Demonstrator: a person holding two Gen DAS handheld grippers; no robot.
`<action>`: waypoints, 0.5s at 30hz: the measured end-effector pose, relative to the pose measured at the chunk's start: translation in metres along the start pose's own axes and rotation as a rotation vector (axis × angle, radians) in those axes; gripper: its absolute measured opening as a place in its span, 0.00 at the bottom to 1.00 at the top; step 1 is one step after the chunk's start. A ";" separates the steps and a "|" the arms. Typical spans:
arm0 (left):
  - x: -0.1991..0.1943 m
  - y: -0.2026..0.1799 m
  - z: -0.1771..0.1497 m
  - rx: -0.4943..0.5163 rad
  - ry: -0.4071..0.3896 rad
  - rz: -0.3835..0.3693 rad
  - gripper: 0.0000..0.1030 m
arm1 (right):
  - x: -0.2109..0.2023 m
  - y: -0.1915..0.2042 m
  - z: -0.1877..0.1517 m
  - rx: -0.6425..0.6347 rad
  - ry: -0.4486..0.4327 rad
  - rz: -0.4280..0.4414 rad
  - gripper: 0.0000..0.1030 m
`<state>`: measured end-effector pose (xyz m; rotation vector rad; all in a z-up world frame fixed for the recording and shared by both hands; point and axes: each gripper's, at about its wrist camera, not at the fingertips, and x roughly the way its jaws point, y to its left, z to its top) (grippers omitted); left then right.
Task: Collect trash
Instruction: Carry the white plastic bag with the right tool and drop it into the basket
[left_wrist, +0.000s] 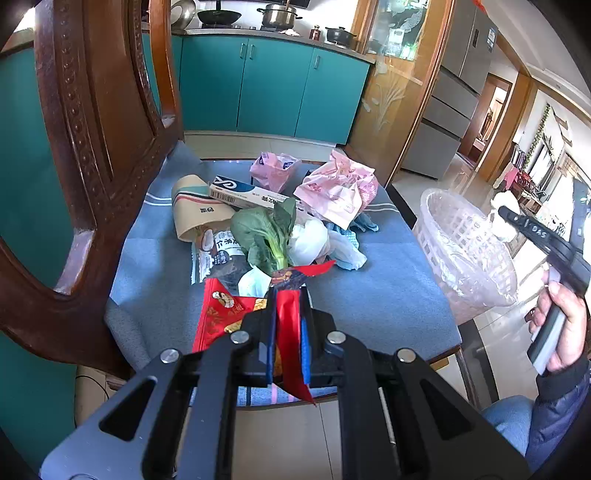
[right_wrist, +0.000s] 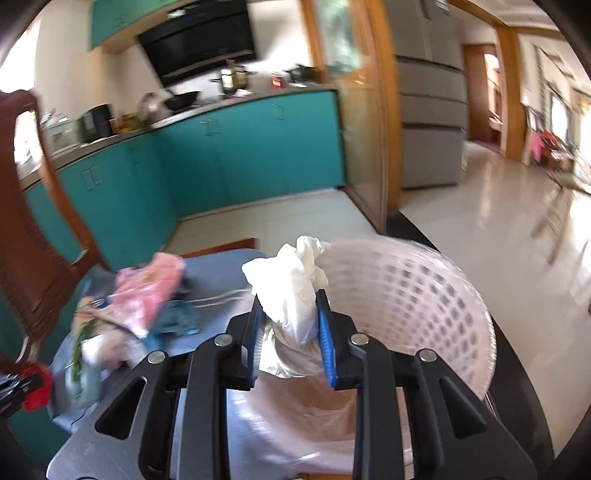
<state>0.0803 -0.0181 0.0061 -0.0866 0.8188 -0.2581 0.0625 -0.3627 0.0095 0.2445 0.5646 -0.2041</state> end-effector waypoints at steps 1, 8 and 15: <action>0.000 0.000 0.000 0.000 0.001 0.000 0.11 | 0.005 -0.006 0.000 0.013 0.013 -0.012 0.27; 0.000 -0.004 -0.001 0.013 0.001 -0.004 0.11 | 0.002 -0.018 -0.007 0.041 -0.008 -0.095 0.76; 0.001 -0.013 -0.003 0.037 0.001 -0.021 0.11 | -0.042 -0.019 -0.003 0.139 -0.193 -0.103 0.94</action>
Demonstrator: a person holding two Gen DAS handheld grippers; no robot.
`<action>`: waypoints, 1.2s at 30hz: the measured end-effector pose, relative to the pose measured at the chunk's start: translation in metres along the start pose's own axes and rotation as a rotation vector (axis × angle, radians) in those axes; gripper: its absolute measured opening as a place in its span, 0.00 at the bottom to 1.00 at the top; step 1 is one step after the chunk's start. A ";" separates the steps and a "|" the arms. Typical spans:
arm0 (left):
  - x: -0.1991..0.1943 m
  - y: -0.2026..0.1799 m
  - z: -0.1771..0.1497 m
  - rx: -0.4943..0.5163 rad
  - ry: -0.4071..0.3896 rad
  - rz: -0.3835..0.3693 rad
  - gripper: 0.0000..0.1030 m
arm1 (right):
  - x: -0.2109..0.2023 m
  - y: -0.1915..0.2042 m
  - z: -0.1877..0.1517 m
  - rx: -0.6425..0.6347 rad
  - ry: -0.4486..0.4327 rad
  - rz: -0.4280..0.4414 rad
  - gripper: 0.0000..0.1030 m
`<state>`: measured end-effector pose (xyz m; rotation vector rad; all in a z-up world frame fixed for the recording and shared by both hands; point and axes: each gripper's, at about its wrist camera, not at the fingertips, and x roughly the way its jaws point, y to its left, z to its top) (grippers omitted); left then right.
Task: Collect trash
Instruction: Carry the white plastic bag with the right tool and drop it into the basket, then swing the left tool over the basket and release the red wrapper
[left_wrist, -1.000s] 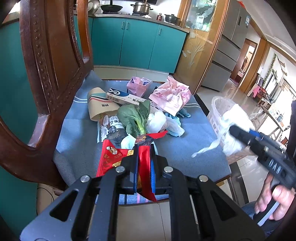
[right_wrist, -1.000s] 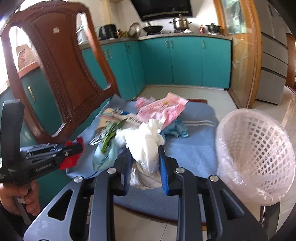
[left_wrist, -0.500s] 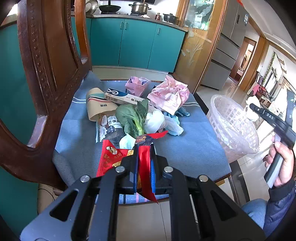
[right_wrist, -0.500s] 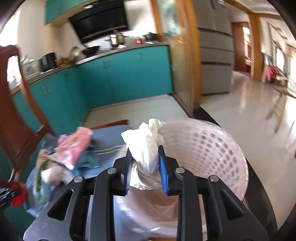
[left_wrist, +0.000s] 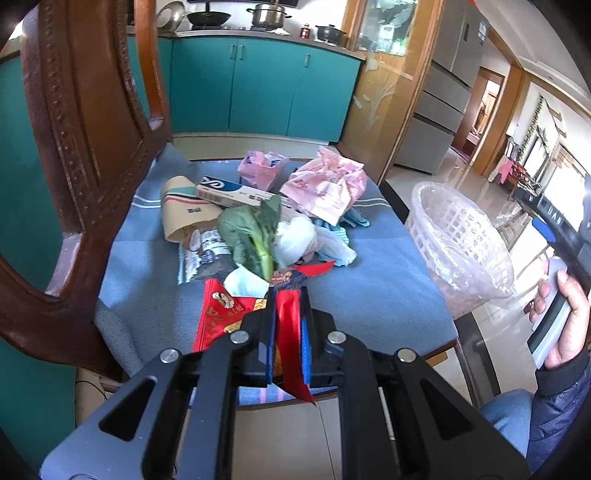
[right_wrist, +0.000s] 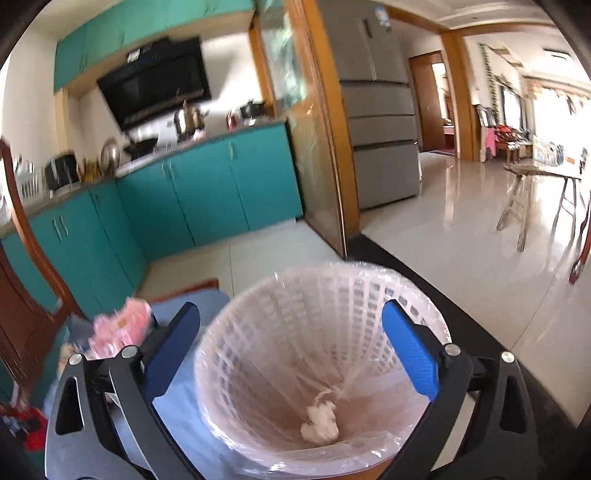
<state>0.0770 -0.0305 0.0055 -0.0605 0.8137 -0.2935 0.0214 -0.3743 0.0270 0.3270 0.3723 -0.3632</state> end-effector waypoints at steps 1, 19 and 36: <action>0.000 -0.003 0.000 0.004 -0.002 -0.009 0.11 | -0.003 -0.001 0.003 0.019 -0.011 0.007 0.94; 0.094 -0.240 0.088 0.248 0.017 -0.406 0.15 | -0.019 -0.063 0.010 0.236 -0.121 -0.033 0.94; -0.001 -0.049 0.020 0.068 -0.112 0.073 0.87 | -0.006 0.044 -0.025 -0.076 0.140 0.210 0.94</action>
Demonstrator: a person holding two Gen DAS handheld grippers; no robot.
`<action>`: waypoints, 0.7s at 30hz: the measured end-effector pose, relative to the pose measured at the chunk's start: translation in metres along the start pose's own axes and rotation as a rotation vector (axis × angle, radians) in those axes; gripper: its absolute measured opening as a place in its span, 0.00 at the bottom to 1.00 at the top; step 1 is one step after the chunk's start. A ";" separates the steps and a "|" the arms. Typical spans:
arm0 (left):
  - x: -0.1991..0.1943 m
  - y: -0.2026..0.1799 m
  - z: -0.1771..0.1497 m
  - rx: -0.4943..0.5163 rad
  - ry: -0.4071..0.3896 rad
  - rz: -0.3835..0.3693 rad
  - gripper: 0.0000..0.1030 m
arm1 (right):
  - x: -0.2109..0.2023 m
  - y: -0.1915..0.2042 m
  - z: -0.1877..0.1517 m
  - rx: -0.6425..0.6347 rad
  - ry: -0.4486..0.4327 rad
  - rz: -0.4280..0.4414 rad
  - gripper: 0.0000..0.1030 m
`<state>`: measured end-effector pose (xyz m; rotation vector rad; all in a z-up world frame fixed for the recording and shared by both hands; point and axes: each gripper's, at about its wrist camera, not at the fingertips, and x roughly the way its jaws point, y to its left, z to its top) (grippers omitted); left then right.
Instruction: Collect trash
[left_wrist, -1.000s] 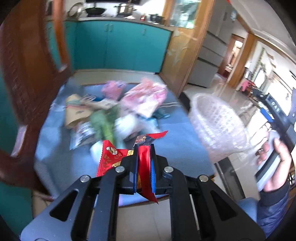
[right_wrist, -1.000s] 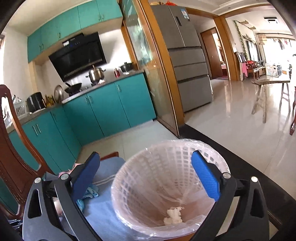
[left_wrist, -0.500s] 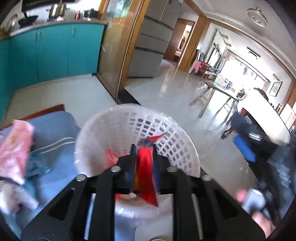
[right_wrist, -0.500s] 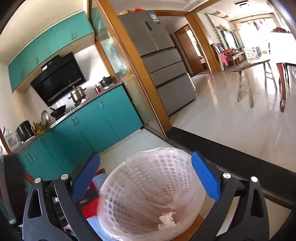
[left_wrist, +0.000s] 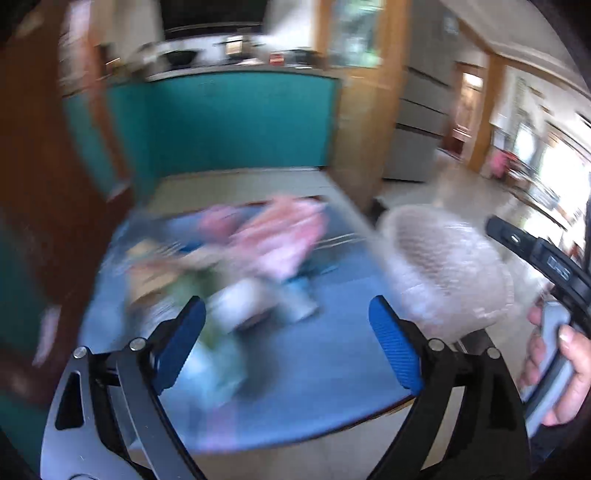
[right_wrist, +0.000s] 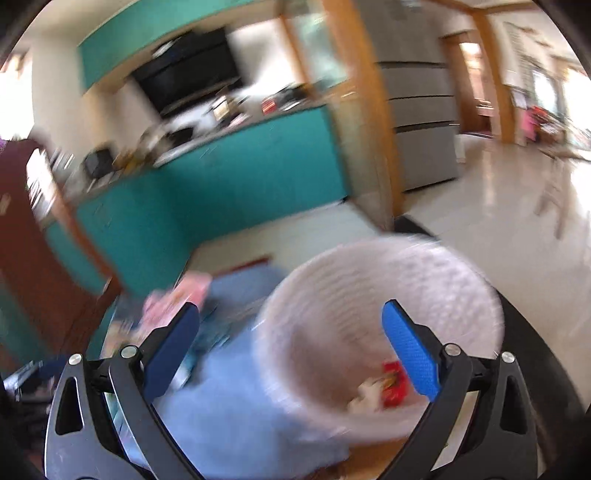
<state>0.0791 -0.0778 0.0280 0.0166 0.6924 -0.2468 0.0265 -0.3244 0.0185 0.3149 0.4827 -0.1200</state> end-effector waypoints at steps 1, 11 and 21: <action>-0.004 0.011 -0.005 -0.020 0.000 0.027 0.87 | 0.001 0.012 -0.004 -0.023 0.026 0.023 0.94; 0.003 0.053 -0.034 -0.102 0.095 0.019 0.87 | 0.003 0.113 -0.053 -0.212 0.125 0.096 0.94; 0.000 0.060 -0.038 -0.106 0.092 0.010 0.87 | 0.014 0.121 -0.053 -0.199 0.135 0.083 0.94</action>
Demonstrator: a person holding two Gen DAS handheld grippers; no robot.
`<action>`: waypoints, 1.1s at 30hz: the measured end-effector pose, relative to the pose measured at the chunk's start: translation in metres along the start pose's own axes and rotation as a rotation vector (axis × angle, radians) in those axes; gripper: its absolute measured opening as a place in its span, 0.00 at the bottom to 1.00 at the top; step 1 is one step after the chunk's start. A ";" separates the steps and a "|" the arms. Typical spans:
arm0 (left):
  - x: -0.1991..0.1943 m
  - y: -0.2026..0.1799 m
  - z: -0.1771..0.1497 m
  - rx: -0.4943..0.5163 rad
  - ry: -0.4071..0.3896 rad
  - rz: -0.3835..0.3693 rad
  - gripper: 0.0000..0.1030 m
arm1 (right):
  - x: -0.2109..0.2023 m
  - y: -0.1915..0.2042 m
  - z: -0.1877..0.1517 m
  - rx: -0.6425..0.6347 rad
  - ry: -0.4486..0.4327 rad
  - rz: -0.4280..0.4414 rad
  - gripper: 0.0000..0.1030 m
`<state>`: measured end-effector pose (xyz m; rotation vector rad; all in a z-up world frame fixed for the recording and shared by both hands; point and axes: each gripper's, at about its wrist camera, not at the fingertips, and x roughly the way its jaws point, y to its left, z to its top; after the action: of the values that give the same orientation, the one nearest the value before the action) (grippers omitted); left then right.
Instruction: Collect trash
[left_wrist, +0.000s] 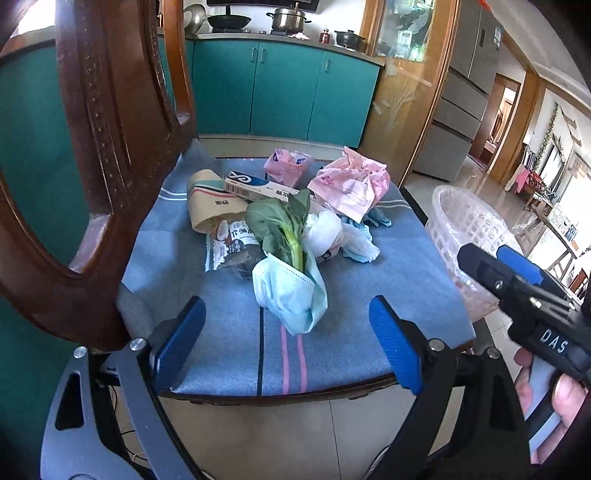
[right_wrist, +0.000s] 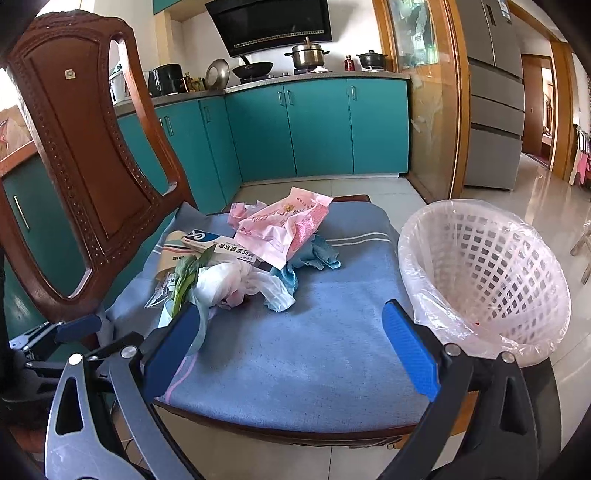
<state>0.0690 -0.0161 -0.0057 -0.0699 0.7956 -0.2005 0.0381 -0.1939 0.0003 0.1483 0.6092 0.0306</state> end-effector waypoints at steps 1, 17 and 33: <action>0.000 0.000 0.001 0.000 -0.001 -0.001 0.87 | 0.000 -0.001 0.000 -0.001 0.002 0.001 0.94; 0.004 -0.009 -0.001 0.018 0.010 0.000 0.87 | -0.002 -0.006 0.000 0.010 -0.001 0.010 0.94; 0.008 -0.009 -0.003 0.020 0.025 0.002 0.87 | -0.002 -0.005 0.000 0.010 0.002 0.017 0.94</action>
<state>0.0710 -0.0261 -0.0123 -0.0482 0.8186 -0.2080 0.0364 -0.1986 0.0011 0.1633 0.6105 0.0442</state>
